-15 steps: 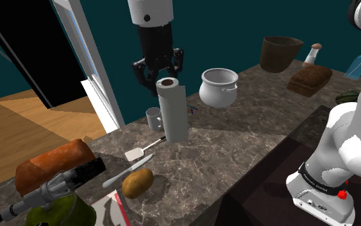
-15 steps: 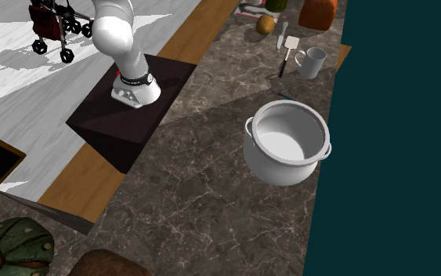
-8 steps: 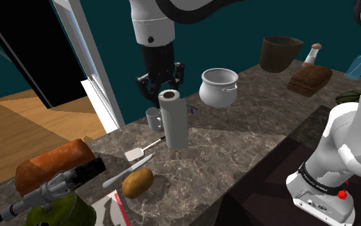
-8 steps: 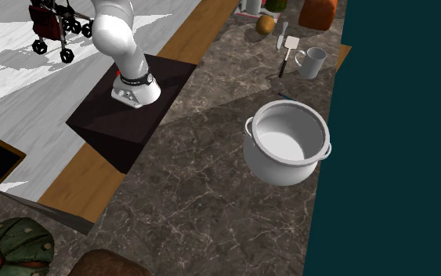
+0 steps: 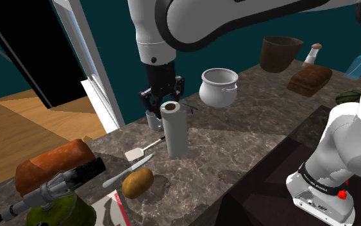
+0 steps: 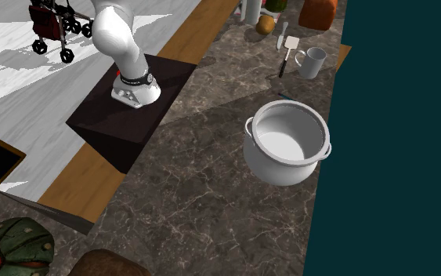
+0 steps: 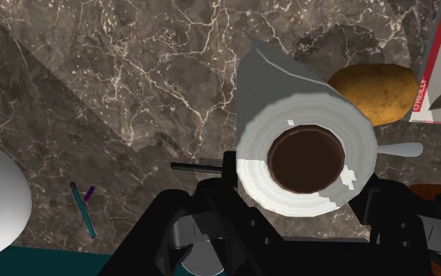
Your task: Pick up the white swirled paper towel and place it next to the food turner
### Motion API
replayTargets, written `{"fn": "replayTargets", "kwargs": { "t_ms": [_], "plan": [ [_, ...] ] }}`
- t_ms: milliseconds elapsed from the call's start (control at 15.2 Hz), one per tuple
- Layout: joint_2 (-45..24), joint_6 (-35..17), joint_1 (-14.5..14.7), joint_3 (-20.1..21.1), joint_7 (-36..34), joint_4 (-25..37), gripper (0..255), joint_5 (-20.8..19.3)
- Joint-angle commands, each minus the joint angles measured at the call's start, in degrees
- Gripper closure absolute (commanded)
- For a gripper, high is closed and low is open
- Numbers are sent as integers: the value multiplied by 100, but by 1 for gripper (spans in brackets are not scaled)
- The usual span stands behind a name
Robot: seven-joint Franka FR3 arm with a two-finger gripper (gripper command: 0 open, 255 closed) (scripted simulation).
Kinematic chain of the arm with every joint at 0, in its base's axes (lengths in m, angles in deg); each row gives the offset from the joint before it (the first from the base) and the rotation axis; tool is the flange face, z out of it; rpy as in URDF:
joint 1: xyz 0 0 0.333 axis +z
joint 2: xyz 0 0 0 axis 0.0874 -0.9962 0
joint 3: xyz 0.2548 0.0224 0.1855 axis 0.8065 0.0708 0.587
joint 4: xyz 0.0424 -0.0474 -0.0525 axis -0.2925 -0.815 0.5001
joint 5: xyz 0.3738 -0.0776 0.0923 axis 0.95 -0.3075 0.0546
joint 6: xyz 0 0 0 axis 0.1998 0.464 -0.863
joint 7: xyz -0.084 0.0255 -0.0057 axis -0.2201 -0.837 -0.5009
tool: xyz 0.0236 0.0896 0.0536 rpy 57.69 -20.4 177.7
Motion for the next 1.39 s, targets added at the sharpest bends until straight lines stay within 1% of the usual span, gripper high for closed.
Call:
{"fn": "replayTargets", "kwargs": {
  "t_ms": [0, 660, 1320],
  "plan": [
    [-1, -155, -1, -1, 2, -151, 255, 0],
    [-83, -911, 4, 3, -15, -829, 255, -26],
    [-288, -1650, 15, 8, -64, -1372, 255, -95]
  ]
}}
